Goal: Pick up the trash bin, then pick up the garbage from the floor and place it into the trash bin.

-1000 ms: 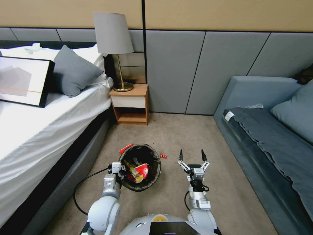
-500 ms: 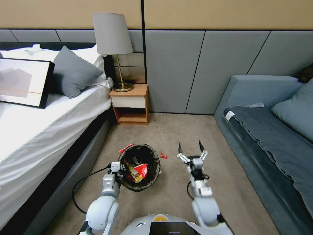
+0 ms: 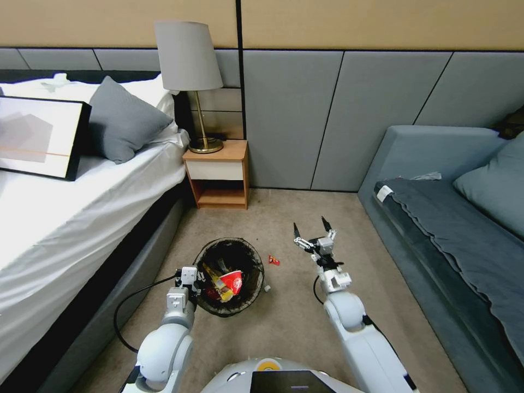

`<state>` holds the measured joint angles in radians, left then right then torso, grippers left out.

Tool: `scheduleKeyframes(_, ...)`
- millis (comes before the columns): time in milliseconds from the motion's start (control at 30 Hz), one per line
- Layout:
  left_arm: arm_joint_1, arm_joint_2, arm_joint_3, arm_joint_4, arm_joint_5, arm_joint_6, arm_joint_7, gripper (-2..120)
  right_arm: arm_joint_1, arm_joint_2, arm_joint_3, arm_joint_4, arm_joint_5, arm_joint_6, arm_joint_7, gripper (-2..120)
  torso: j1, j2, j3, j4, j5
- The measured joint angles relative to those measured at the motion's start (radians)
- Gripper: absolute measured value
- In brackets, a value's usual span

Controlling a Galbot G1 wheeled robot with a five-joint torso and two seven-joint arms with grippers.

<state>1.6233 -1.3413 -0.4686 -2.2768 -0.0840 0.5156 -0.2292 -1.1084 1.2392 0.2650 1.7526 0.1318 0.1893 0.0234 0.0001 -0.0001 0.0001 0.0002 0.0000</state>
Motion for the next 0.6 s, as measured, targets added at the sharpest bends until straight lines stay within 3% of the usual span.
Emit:
scheduleKeyframes(267,-0.005,-0.008,0.006,0.011,0.002,0.000,0.000,0,0.117,-0.097,-0.087,-0.184,0.071,-0.065,-0.092,100,0.000,0.000,0.000,-0.0005,0.0000)
scheduleKeyframes(600,-0.005,-0.016,0.016,0.026,0.005,-0.005,-0.001,0,0.185,-0.075,-0.164,-0.314,0.076,-0.143,-0.130,100,0.000,0.000,0.000,-0.0004,0.0001)
